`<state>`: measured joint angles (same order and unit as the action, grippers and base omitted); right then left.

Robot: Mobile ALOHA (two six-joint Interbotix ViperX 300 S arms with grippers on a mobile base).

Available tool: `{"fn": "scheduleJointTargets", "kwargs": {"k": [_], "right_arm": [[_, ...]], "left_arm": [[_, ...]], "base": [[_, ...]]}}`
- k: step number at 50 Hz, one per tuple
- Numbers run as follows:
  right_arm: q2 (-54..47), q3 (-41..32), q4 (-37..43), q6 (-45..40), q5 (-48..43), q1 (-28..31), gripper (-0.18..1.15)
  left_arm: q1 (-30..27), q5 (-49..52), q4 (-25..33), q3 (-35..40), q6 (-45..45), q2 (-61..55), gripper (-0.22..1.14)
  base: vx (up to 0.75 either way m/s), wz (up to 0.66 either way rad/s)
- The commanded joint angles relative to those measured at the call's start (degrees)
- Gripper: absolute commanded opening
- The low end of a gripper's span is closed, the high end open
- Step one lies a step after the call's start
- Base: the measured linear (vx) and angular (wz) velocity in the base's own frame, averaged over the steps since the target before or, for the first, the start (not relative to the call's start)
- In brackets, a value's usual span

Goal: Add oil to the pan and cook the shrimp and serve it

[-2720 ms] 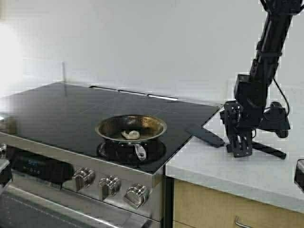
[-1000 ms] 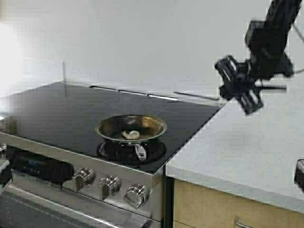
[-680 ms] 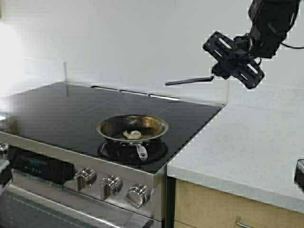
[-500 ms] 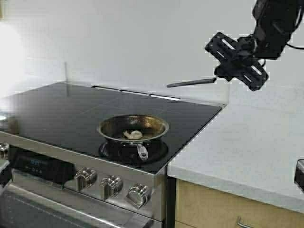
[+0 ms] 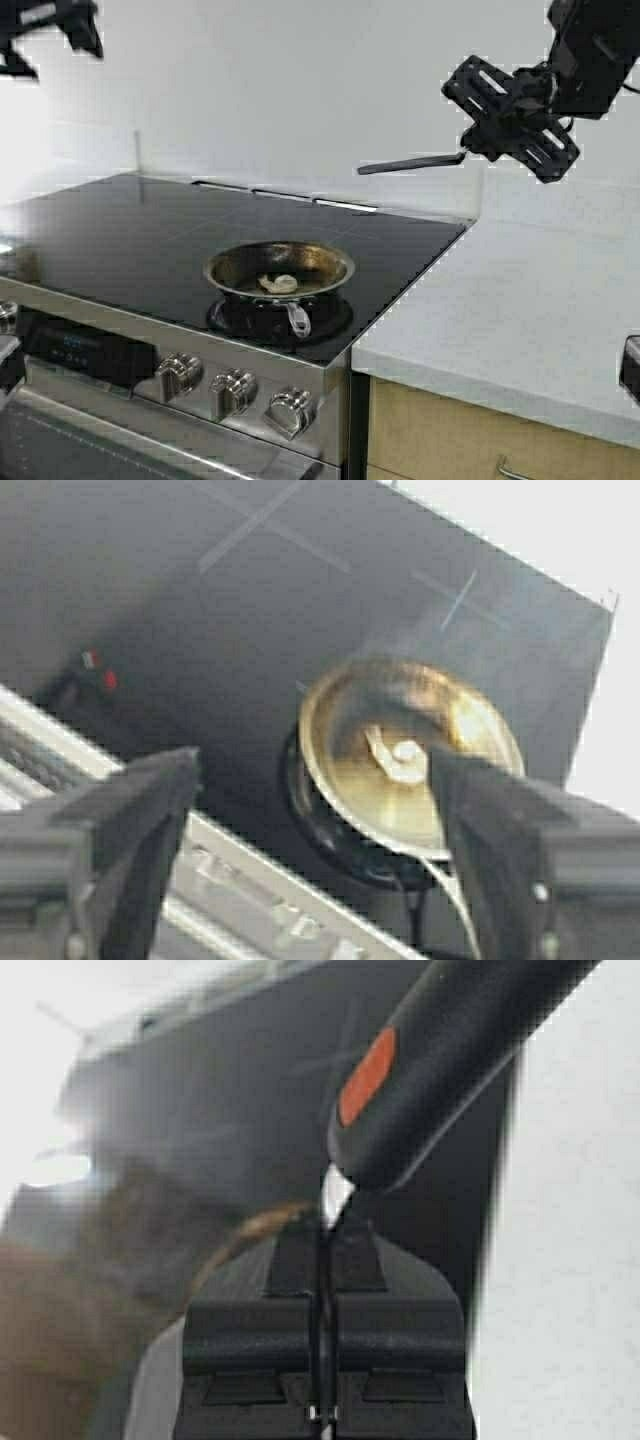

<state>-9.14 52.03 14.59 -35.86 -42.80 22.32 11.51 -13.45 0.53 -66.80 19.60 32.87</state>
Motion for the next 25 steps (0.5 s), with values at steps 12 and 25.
{"fn": "scheduleJointTargets", "kwargs": {"k": [12,25], "right_arm": [[2.8,-0.6,0.2,0.9,0.1,0.2,0.07],[1.8,-0.4,1.1,1.1,0.1,0.2,0.07]], "left_arm": [[2.8,-27.2,-9.1,-1.5,17.2,-28.7,1.0],[2.8,-54.1,-25.9,8.7,38.1,-59.9,1.0]], "base": [[0.0,0.0],[0.0,0.0]]}}
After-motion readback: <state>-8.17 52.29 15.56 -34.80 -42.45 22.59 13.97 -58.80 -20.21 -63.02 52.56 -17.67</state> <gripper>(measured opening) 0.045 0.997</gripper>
